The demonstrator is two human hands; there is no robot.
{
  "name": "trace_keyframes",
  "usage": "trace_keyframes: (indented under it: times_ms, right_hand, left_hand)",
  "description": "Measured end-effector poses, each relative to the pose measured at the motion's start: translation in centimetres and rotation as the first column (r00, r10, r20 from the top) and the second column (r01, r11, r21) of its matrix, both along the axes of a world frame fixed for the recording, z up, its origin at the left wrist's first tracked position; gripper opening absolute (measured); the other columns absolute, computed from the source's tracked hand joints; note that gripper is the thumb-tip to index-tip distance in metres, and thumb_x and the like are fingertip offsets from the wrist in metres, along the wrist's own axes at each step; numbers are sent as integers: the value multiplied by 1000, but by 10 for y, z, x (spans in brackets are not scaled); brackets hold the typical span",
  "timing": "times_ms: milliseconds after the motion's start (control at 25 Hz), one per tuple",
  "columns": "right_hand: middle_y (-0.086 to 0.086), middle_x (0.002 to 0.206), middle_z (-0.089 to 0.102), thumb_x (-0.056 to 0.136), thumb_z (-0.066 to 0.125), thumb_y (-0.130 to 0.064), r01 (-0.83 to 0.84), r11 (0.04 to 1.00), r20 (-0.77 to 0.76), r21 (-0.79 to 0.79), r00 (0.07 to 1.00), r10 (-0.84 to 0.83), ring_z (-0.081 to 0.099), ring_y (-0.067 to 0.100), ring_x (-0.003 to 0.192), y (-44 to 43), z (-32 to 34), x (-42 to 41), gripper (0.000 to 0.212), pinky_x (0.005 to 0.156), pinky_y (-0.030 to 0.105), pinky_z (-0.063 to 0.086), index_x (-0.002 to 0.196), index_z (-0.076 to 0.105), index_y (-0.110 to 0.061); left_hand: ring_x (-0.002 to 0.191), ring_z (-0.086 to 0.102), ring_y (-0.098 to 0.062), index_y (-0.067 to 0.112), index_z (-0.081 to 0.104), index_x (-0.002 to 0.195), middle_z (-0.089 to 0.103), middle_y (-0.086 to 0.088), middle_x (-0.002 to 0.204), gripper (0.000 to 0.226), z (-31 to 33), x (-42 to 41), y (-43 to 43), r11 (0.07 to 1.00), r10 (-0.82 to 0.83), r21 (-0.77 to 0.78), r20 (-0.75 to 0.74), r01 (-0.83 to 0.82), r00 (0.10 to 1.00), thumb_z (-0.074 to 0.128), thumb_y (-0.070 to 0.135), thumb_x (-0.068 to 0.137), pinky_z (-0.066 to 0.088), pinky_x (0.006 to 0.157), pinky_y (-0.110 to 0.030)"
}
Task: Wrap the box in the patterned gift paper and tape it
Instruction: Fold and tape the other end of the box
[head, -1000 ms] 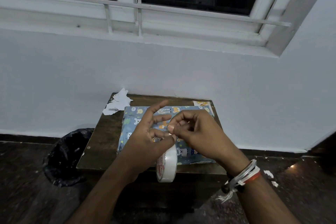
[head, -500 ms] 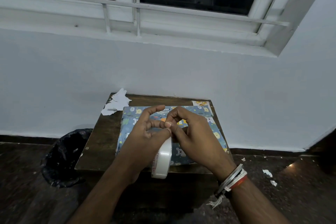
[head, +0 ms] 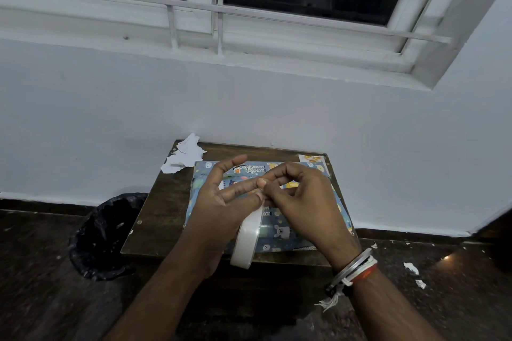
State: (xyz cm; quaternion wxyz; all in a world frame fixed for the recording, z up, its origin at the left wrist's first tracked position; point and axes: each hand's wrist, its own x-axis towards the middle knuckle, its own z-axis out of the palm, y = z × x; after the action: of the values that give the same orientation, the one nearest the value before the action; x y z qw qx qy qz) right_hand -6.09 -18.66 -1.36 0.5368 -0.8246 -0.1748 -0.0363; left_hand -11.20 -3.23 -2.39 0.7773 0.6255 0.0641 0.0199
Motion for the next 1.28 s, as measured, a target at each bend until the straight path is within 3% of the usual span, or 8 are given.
trace_keyframes:
  times_ms: [80,400,600,800,880,960,1120,1280]
  right_hand:
    - [-13,84,73,92,76,-15,10,1000,3,9,1000,-10,73,8,62,1,0,0,5,63,25,61,89,75,-19]
    - [-12,89,67,99,67,-14,8,1000,115,7,993,-9,72,14,59,6,-4,-4,5,57,31,60,95,67,-19]
    - [-9,87,68,97,69,-12,-44,996,-47,80,998,47,74,12,62,6,2,-2,1,58,19,58,96,68,-13]
    - [-7,80,75,89,79,-23,53,998,-33,28,998,-52,73,8,63,4,0,0,15,61,28,58,97,66,-27]
    - [-8,78,75,83,83,-31,148,988,1,-49,989,-148,69,5,58,-2,2,3,37,57,29,56,102,51,-32]
    - [-9,80,72,85,82,-32,207,967,75,-152,977,-197,67,3,56,-20,4,9,33,54,25,53,97,52,-30]
    - [-15,87,72,86,79,-41,97,763,90,-639,995,-52,63,-1,69,-55,6,17,17,61,17,42,92,66,-33]
    - [-9,104,74,89,78,-36,-32,676,-9,-736,999,38,65,7,88,-51,7,16,28,69,14,45,116,70,-33]
  left_hand:
    - [107,74,-29,33,55,131,78,-7,110,55,0,1,1,1000,-11,-23,-8,10,1000,68,-3,91,47,107,-58]
    - [102,74,-35,24,57,128,77,-12,111,46,3,4,0,997,-2,-73,-35,-1,999,62,-6,94,48,105,-61]
    - [104,75,-30,32,57,131,78,-7,112,57,2,0,0,1000,10,-19,-14,-10,1000,65,-9,91,49,107,-52]
    - [106,74,-27,33,59,131,78,-6,110,59,3,0,5,1000,-6,-10,-30,5,1000,67,-8,90,49,107,-53]
    - [107,74,-29,33,63,128,78,-6,111,57,3,1,7,999,-28,-24,-55,27,998,66,-9,90,49,106,-57]
    - [111,72,-26,35,65,128,78,-4,112,58,2,0,9,999,-40,-29,-69,38,997,68,-8,89,49,107,-56]
    - [116,70,-22,38,66,128,76,-3,117,56,7,-3,12,995,-81,-58,-65,77,995,80,6,83,45,112,-51]
    - [101,75,-22,41,69,122,77,0,115,65,13,-3,8,996,-51,-78,-71,45,996,83,36,59,50,105,-47]
